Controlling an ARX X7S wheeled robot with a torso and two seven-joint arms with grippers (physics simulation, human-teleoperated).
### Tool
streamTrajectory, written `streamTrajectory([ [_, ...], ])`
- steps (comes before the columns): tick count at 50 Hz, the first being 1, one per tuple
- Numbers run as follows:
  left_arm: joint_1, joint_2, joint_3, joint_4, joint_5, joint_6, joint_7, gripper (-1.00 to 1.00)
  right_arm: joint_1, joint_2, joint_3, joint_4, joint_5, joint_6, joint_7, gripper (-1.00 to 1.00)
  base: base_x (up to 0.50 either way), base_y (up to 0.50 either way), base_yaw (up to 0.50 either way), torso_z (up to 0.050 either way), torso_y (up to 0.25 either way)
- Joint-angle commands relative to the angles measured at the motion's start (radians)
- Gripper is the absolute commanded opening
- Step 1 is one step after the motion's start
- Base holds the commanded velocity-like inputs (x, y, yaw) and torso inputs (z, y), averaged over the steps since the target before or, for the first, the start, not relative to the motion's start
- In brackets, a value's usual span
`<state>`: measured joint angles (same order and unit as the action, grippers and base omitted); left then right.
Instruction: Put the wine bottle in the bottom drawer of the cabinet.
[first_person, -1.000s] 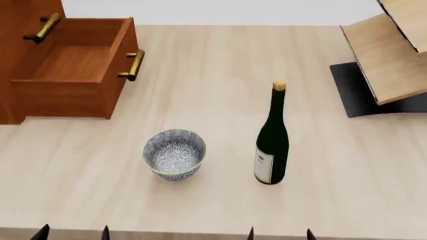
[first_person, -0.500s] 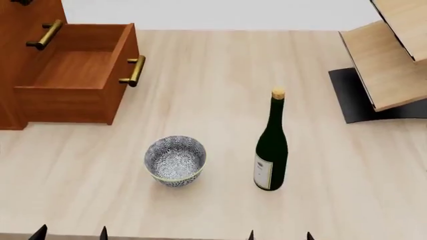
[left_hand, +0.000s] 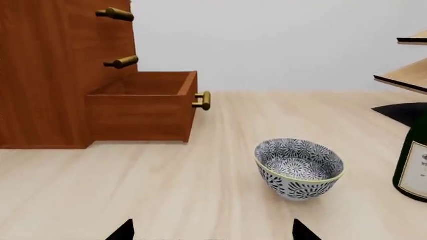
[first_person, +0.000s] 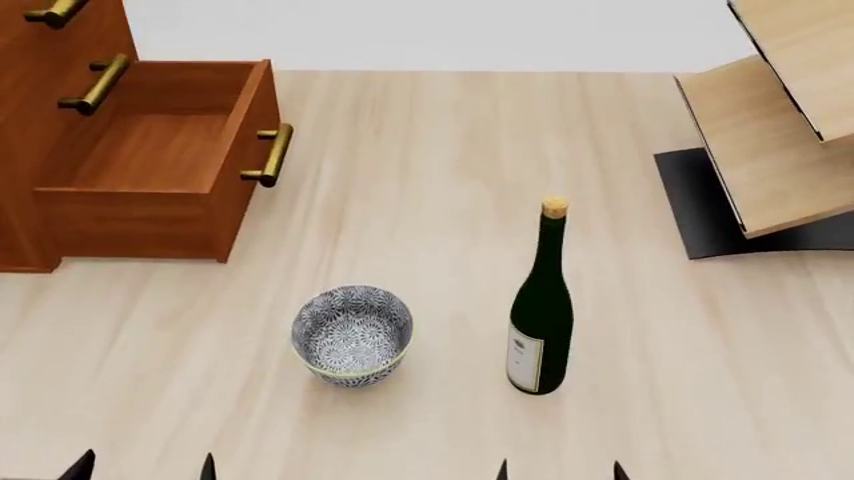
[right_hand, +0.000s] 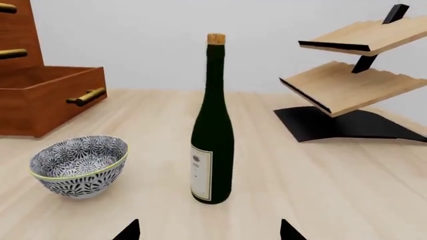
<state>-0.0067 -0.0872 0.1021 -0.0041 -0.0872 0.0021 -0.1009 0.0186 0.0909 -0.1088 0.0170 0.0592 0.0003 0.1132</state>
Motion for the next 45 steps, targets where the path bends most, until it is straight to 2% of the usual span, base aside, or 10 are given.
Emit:
streamTrajectory([
  [1,-0.001,-0.017,0.029,0.004,0.011,-0.010,-0.022,1.00,0.044,0.013,-0.015,0.026,0.013,0.028,0.010,1.00,0.00,0.00,0.00,0.050,0.035],
  [4,0.007,-0.022,0.039,0.046,0.008,-0.050,-0.023,1.00,0.053,0.019,-0.021,0.004,0.009,0.053,0.018,1.00,0.00,0.00,0.00,0.050,0.036],
  [9,0.044,-0.056,0.044,0.341,-0.005,-0.299,-0.039,1.00,0.080,0.035,-0.032,-0.070,0.005,0.148,0.021,1.00,0.00,0.00,0.00,0.030,0.021],
  [16,0.037,-0.089,0.057,0.600,-0.009,-0.517,-0.053,1.00,0.124,0.053,-0.040,-0.185,-0.001,0.281,0.033,1.00,0.00,0.00,0.00,0.000,0.000],
  [26,-0.174,-0.065,0.001,0.902,-0.108,-0.986,-0.082,1.00,0.216,0.070,-0.044,-0.315,0.002,0.451,0.038,1.00,0.00,0.00,0.00,0.000,0.000],
  [32,-0.386,-0.016,-0.091,1.044,-0.208,-1.331,-0.081,1.00,0.298,0.080,-0.046,-0.348,-0.005,0.537,0.046,1.00,0.00,0.00,0.00,0.000,0.000],
  [34,-0.483,-0.027,-0.168,1.051,-0.414,-1.439,-0.186,1.00,0.332,0.080,-0.044,-0.357,-0.004,0.575,0.049,1.00,0.00,0.00,0.00,0.000,0.000],
  [38,-0.662,-0.088,-0.326,1.018,-1.000,-1.572,-0.604,1.00,0.395,0.082,-0.045,-0.402,-0.009,0.656,0.055,1.00,0.00,0.00,0.00,0.000,0.000],
  [41,-0.776,-0.147,-0.326,0.923,-1.338,-1.566,-0.918,1.00,0.430,0.082,-0.041,-0.450,0.003,0.730,0.052,1.00,0.00,0.00,0.00,0.000,0.000],
  [45,-0.884,-0.203,-0.277,0.831,-1.588,-1.504,-1.165,1.00,0.465,0.084,-0.035,-0.470,0.006,0.758,0.055,1.00,0.00,0.00,0.00,0.000,0.000],
])
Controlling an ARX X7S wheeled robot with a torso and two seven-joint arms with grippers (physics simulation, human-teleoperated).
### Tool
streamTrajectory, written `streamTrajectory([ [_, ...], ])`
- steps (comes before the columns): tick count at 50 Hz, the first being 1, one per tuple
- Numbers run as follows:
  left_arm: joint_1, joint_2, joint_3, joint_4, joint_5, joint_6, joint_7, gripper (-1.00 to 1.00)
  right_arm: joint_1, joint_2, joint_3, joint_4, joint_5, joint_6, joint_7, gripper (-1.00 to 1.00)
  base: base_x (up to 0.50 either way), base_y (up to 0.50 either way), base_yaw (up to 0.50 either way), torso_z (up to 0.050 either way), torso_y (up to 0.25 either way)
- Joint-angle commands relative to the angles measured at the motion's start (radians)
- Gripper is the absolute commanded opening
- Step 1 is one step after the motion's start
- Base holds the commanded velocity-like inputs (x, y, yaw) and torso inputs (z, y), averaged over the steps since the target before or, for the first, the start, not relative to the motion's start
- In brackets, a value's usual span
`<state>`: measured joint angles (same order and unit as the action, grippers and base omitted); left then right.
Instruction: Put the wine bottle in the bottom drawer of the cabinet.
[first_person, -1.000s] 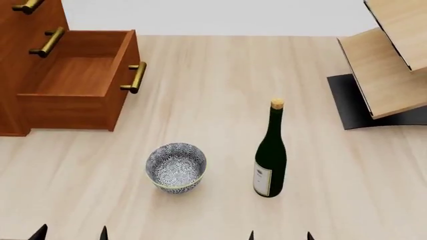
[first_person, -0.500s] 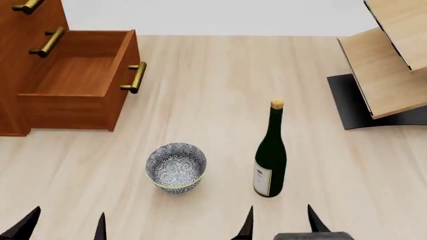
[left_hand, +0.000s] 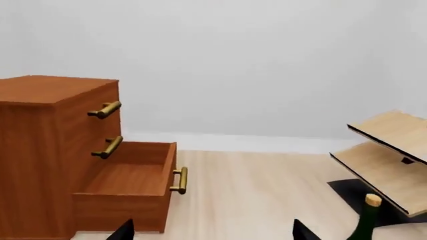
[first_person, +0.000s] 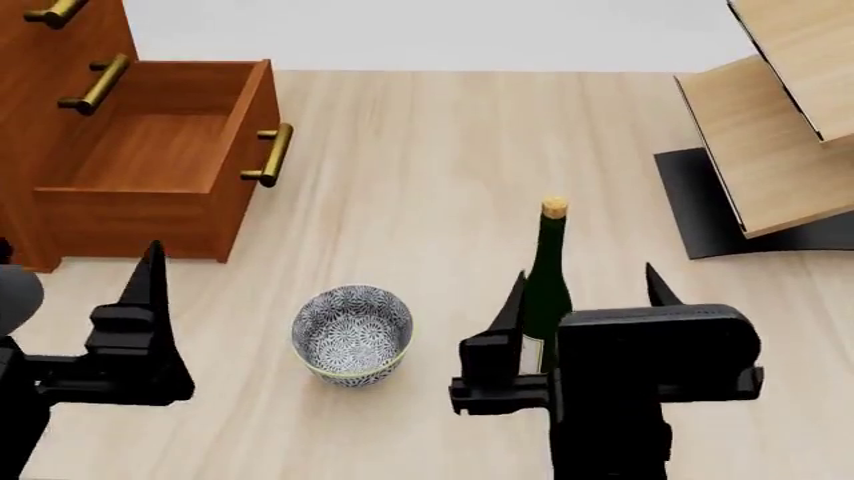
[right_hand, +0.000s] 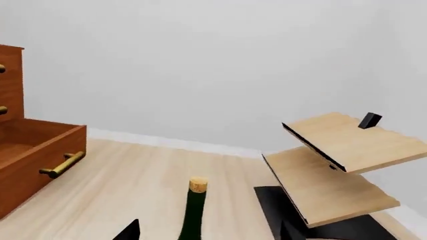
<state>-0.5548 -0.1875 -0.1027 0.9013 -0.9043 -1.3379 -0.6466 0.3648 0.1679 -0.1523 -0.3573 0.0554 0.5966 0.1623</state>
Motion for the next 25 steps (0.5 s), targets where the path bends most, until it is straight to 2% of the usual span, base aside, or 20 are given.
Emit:
streamTrajectory([
  [1,-0.341,-0.109,-0.065,-0.078,-0.787,-0.155,-0.637,1.00,0.119,0.007,0.009,-0.096,0.011,0.162,0.007,1.00,0.00,0.00,0.00,0.000,0.000],
  [25,-0.318,-0.151,-0.021,-0.076,-0.791,-0.086,-0.659,1.00,0.113,0.009,0.013,-0.083,0.027,0.145,0.026,1.00,0.00,0.00,0.00,0.000,0.000],
])
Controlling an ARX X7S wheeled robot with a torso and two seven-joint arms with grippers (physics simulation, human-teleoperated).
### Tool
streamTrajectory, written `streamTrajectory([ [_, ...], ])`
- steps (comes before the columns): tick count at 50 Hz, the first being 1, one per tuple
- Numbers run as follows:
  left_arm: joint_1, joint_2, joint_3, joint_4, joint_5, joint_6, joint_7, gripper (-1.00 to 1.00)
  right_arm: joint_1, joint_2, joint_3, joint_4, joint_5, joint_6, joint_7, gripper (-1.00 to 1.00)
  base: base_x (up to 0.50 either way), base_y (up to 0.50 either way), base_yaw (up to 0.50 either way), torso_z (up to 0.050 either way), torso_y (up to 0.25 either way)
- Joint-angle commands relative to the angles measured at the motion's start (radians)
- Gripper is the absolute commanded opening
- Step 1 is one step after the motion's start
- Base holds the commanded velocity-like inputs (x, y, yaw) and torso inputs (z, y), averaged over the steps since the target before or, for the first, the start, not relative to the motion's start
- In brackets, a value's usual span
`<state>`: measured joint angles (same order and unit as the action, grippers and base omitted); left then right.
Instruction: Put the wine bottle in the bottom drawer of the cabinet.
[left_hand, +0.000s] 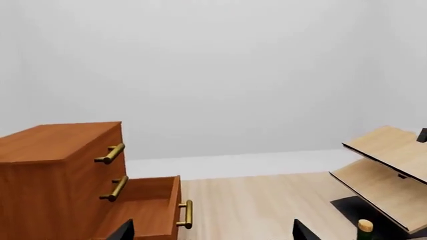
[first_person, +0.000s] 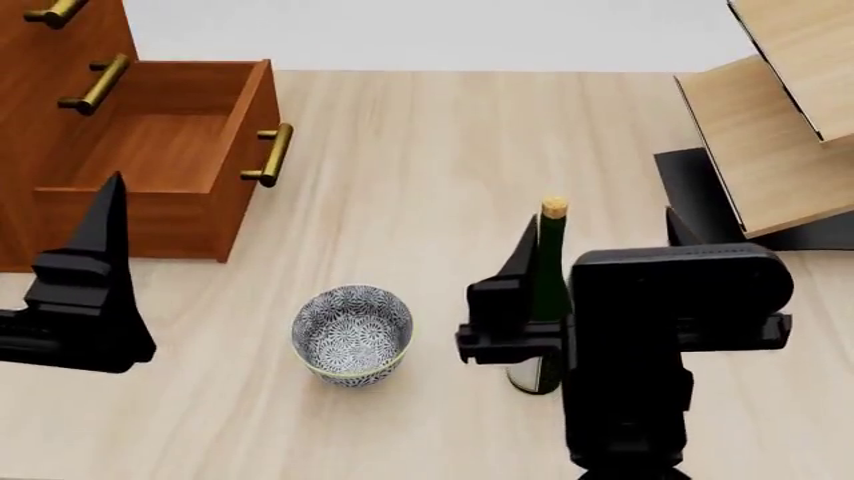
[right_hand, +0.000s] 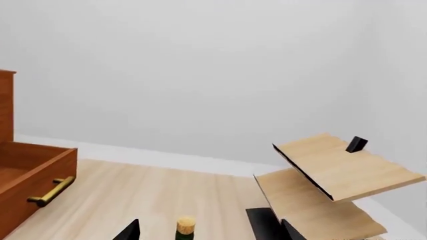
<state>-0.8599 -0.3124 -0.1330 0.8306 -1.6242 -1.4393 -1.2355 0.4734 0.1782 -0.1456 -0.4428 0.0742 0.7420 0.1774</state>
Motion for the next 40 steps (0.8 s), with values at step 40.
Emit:
streamTrajectory([
  [40,0.241,-0.148,-0.823,-0.136,0.410,0.511,0.439,1.00,0.014,0.052,-0.065,-0.002,-0.030,-0.040,0.027,1.00,0.00,0.00,0.00,0.000,0.000],
])
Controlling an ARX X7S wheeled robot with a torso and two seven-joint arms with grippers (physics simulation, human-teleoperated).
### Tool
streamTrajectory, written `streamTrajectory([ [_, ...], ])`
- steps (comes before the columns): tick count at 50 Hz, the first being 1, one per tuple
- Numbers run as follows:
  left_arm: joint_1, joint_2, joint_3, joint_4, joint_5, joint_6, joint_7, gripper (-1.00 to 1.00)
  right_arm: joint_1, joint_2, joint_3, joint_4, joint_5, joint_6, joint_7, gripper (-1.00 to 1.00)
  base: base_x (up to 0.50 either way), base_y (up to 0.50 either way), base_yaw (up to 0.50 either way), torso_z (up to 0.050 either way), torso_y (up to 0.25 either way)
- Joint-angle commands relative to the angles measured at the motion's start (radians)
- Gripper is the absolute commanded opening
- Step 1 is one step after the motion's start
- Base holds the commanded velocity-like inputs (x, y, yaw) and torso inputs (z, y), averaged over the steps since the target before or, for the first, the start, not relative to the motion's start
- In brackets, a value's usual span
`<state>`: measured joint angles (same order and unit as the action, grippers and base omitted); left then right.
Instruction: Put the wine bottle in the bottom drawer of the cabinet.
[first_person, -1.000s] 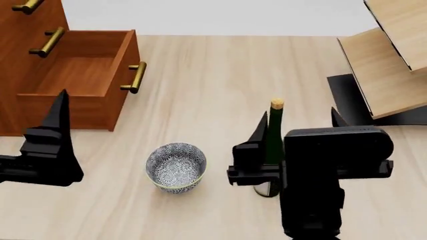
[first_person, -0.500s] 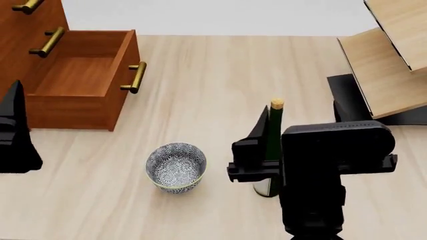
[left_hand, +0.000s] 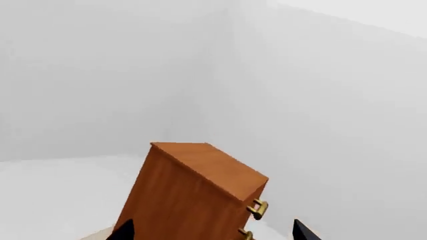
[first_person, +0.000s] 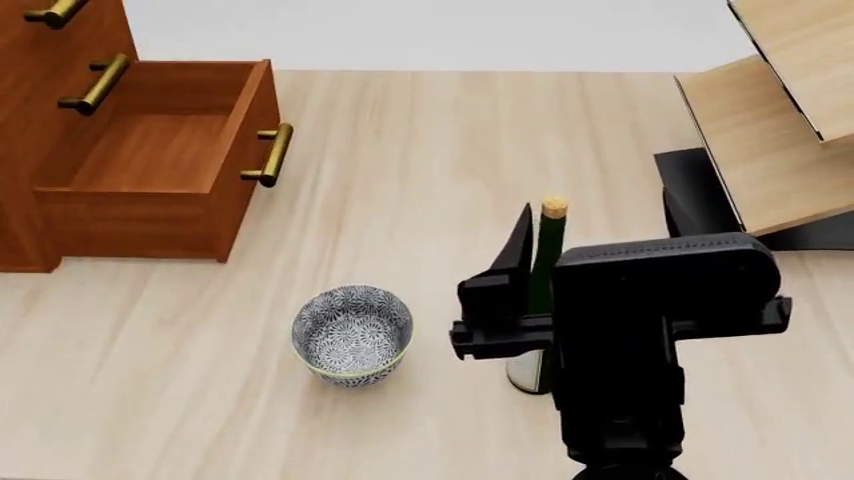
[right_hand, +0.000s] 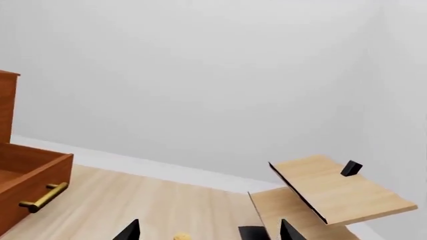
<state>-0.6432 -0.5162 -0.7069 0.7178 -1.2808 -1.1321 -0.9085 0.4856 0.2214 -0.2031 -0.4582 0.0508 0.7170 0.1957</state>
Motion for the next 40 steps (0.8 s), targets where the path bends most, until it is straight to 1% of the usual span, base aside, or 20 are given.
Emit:
streamTrajectory([
  [1,0.017,0.072,-0.274,-0.023,0.050,0.227,0.123,1.00,0.002,0.010,-0.006,0.016,-0.008,-0.016,0.011,1.00,0.00,0.00,0.00,0.000,0.000],
  [2,0.007,0.093,-0.324,-0.031,0.009,0.250,0.102,1.00,0.002,0.009,0.002,0.018,-0.001,-0.016,0.009,1.00,0.00,0.00,0.00,0.000,0.000],
  [3,0.003,0.092,-0.337,-0.038,-0.010,0.250,0.088,1.00,0.001,0.010,0.003,0.017,0.000,-0.016,0.010,1.00,0.00,0.00,0.00,0.000,0.000],
  [7,-0.047,0.161,-0.460,-0.054,-0.075,0.344,0.036,1.00,-0.005,0.012,0.002,-0.001,0.002,-0.007,0.013,1.00,0.00,0.00,0.00,0.000,0.000],
  [11,-0.071,0.172,-0.507,-0.057,-0.108,0.380,0.000,1.00,-0.006,0.014,0.004,0.008,0.002,-0.016,0.016,1.00,0.00,0.00,0.00,0.000,0.000],
  [12,-0.091,0.187,-0.527,-0.057,-0.122,0.407,0.005,1.00,-0.007,0.016,0.002,0.014,-0.003,-0.023,0.019,1.00,0.00,0.00,0.00,0.000,0.000],
  [13,-0.123,0.209,-0.557,-0.051,-0.148,0.452,0.045,1.00,-0.007,0.017,-0.002,0.024,-0.010,-0.033,0.025,1.00,0.00,0.00,0.00,0.000,0.000],
  [15,-0.118,0.195,-0.562,-0.048,-0.170,0.444,0.009,1.00,-0.008,0.017,0.002,0.032,-0.007,-0.039,0.026,1.00,0.00,0.00,0.00,0.000,0.000],
  [16,-0.167,0.172,-0.559,-0.048,-0.203,0.464,-0.042,1.00,-0.010,0.018,0.003,0.035,-0.006,-0.041,0.026,1.00,0.00,0.00,0.00,0.000,0.000],
  [17,-0.145,0.190,-0.587,-0.030,-0.173,0.478,0.012,1.00,-0.011,0.018,0.003,0.036,-0.006,-0.044,0.027,1.00,0.00,0.00,0.00,0.000,0.000],
  [18,-0.146,0.191,-0.603,-0.017,-0.161,0.491,0.026,1.00,-0.012,0.018,0.005,0.037,-0.005,-0.043,0.028,1.00,0.00,0.00,0.00,0.000,0.000],
  [19,-0.172,0.177,-0.610,-0.025,-0.218,0.506,-0.008,1.00,-0.013,0.018,0.006,0.038,-0.003,-0.045,0.029,1.00,0.00,0.00,0.00,0.000,0.000],
  [23,-0.198,0.154,-0.626,-0.006,-0.205,0.529,-0.023,1.00,-0.016,0.018,0.000,0.044,-0.004,-0.050,0.031,1.00,0.00,0.00,0.00,0.000,0.000],
  [25,-0.182,0.161,-0.644,0.007,-0.182,0.535,0.020,1.00,-0.017,0.019,-0.006,0.049,-0.008,-0.055,0.033,1.00,0.00,0.00,0.00,0.000,0.000],
  [27,-0.196,0.115,-0.653,0.023,-0.144,0.543,0.017,1.00,-0.019,0.020,-0.006,0.053,-0.007,-0.059,0.033,1.00,0.00,0.00,0.00,0.000,0.000],
  [29,-0.194,0.123,-0.686,0.003,-0.173,0.561,0.026,1.00,-0.020,0.022,-0.005,0.055,-0.004,-0.061,0.032,1.00,0.00,0.00,0.00,0.000,0.000],
  [30,-0.197,0.105,-0.686,0.000,-0.183,0.559,0.003,1.00,-0.020,0.023,-0.006,0.057,-0.005,-0.062,0.033,1.00,0.00,0.00,0.00,0.000,0.000],
  [34,-0.186,0.080,-0.706,0.010,-0.152,0.566,0.048,1.00,-0.017,0.022,-0.007,0.058,-0.002,-0.059,0.034,1.00,0.00,0.00,0.00,0.000,0.000],
  [38,-0.195,0.061,-0.739,-0.015,-0.186,0.586,0.051,1.00,-0.021,0.023,-0.015,0.060,-0.005,-0.063,0.036,1.00,0.00,0.00,0.00,0.000,0.000],
  [40,-0.184,0.052,-0.738,-0.013,-0.166,0.582,0.083,1.00,-0.021,0.023,-0.016,0.065,-0.004,-0.065,0.036,1.00,0.00,0.00,0.00,0.000,0.000],
])
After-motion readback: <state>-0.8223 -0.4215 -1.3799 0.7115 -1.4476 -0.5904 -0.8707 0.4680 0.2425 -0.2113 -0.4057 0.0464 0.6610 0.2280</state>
